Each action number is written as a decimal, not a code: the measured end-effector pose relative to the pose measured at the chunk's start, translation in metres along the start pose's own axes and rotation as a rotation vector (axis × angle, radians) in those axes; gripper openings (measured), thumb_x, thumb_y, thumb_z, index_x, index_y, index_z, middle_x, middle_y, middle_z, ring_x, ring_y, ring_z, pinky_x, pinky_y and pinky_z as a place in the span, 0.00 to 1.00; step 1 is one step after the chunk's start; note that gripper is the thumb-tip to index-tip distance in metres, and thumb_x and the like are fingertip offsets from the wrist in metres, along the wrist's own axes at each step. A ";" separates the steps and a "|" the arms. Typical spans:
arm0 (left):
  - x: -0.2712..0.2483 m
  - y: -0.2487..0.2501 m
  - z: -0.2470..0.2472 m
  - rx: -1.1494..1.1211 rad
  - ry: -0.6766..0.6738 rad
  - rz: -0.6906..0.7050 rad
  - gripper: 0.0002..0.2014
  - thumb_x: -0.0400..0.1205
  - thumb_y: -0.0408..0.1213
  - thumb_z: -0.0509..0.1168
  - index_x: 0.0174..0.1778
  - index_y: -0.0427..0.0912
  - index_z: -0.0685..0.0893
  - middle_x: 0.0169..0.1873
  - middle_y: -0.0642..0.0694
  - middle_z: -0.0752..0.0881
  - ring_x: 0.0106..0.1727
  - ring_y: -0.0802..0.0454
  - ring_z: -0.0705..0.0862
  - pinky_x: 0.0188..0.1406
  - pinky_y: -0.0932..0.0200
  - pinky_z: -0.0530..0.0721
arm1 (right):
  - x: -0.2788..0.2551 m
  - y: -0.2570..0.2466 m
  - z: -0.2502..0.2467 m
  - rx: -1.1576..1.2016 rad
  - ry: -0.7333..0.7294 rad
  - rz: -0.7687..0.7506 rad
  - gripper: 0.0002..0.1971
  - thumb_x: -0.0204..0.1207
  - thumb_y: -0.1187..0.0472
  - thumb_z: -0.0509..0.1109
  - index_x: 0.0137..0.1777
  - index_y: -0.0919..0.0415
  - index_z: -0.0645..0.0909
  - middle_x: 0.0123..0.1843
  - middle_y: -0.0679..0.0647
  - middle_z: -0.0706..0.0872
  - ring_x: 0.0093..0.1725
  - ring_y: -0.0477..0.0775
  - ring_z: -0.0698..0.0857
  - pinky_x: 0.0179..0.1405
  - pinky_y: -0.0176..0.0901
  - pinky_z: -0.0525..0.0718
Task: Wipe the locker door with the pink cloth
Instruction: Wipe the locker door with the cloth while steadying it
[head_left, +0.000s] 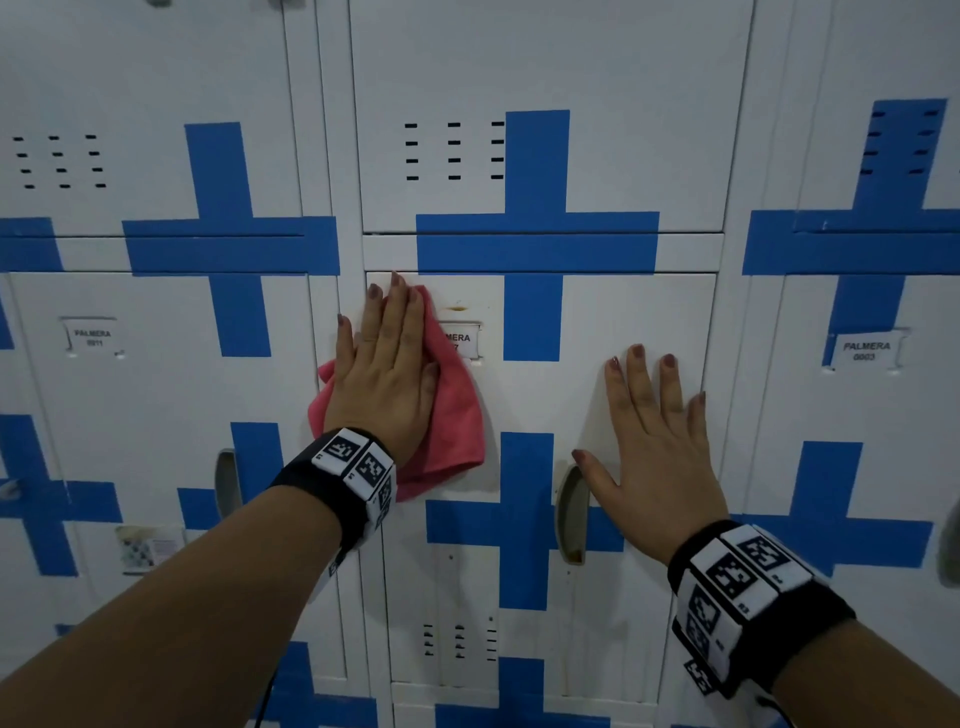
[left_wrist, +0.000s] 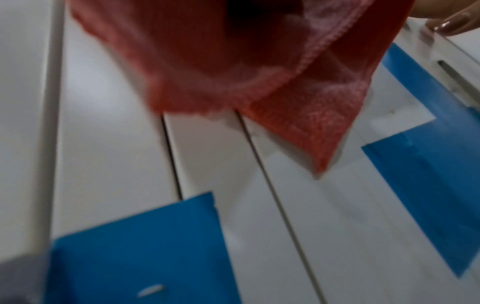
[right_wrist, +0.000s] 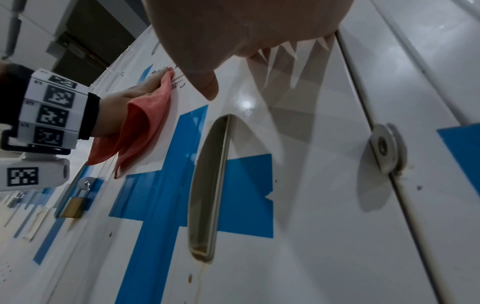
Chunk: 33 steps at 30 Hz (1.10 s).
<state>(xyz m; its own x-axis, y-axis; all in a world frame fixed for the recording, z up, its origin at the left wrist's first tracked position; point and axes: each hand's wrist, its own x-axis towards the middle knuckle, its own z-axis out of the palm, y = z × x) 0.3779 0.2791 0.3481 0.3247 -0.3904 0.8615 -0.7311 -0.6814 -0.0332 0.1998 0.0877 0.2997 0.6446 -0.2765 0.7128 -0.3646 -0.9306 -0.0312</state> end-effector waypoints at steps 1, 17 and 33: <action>-0.001 0.000 0.001 0.004 -0.002 0.002 0.32 0.83 0.49 0.41 0.79 0.44 0.33 0.79 0.49 0.36 0.80 0.53 0.35 0.78 0.51 0.29 | 0.000 0.000 0.000 0.000 0.004 0.001 0.42 0.75 0.38 0.48 0.82 0.52 0.32 0.83 0.50 0.29 0.81 0.55 0.29 0.78 0.62 0.36; 0.011 -0.001 -0.007 0.001 0.026 -0.072 0.35 0.83 0.54 0.41 0.80 0.38 0.36 0.81 0.40 0.39 0.79 0.49 0.34 0.80 0.47 0.37 | -0.002 0.004 -0.001 0.005 -0.012 -0.025 0.41 0.76 0.38 0.47 0.82 0.52 0.32 0.83 0.48 0.30 0.81 0.54 0.29 0.78 0.62 0.38; 0.022 0.023 -0.007 0.064 0.010 0.061 0.34 0.84 0.50 0.43 0.80 0.40 0.35 0.79 0.44 0.34 0.79 0.49 0.33 0.78 0.46 0.35 | -0.002 0.003 0.000 0.010 -0.005 -0.021 0.41 0.75 0.37 0.45 0.83 0.53 0.33 0.84 0.49 0.31 0.81 0.54 0.30 0.79 0.62 0.38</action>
<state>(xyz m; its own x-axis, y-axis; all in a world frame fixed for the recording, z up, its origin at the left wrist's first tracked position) 0.3635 0.2594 0.3699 0.2744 -0.4269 0.8617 -0.7097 -0.6945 -0.1181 0.1974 0.0852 0.2982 0.6550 -0.2582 0.7102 -0.3443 -0.9386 -0.0237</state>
